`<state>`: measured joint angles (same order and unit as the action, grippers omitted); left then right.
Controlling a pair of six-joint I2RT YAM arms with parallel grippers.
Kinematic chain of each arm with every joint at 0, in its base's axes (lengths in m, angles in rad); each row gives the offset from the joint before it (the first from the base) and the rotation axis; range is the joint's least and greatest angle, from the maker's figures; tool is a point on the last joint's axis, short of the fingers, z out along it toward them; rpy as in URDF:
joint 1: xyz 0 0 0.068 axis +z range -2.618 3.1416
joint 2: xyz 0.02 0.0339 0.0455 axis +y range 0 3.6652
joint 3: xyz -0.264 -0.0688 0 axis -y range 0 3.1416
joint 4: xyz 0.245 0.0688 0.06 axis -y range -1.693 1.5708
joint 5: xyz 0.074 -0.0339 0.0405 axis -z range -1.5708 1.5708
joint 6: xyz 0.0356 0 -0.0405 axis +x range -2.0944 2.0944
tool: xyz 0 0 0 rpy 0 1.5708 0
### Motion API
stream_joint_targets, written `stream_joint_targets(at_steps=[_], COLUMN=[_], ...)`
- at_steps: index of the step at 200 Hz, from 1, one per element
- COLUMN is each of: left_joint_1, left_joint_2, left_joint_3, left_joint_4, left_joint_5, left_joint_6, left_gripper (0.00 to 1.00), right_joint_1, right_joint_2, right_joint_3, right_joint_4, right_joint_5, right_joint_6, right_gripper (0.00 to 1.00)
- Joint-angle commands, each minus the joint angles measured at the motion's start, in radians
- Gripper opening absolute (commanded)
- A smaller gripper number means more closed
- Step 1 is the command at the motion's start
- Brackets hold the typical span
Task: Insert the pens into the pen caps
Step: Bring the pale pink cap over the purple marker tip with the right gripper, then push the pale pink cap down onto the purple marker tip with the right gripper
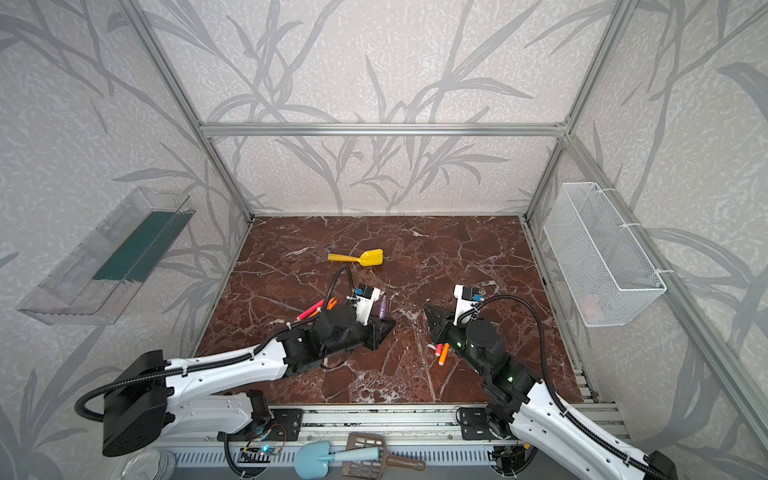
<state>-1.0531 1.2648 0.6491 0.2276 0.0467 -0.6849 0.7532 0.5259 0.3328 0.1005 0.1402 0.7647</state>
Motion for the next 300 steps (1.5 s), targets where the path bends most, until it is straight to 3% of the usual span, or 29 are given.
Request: stream_joint_targets(at_steps=[1, 48, 134, 214, 300], left_joint_1=[-0.047, -0.112, -0.125, -0.125, -0.124], left_joint_2=[0.062, 0.137, 0.165, 0.196, 0.2], left_joint_3=[0.001, -0.009, -0.031, -0.027, -0.033], left_joint_4=[0.085, 0.21, 0.306, 0.332, 0.347], left_joint_5=[-0.036, -0.031, -0.016, -0.011, -0.021], left_joint_6=[-0.009, 0.022, 0.033, 0.025, 0.024], left_gripper=[0.0, 0.0, 0.0, 0.0, 0.0], right_joint_1=[-0.003, -0.005, -0.006, -0.006, -0.006], right_joint_2=[-0.044, -0.042, 0.122, 0.217, 0.222], right_joint_3=[-0.037, -0.077, -0.071, -0.012, 0.008], right_joint_4=[0.065, 0.148, 0.354, 0.401, 0.39], right_joint_5=[0.028, 0.033, -0.015, -0.053, -0.109], right_joint_6=[0.032, 0.076, 0.139, 0.156, 0.159], right_gripper=[0.01, 0.0, 0.0, 0.0, 0.0])
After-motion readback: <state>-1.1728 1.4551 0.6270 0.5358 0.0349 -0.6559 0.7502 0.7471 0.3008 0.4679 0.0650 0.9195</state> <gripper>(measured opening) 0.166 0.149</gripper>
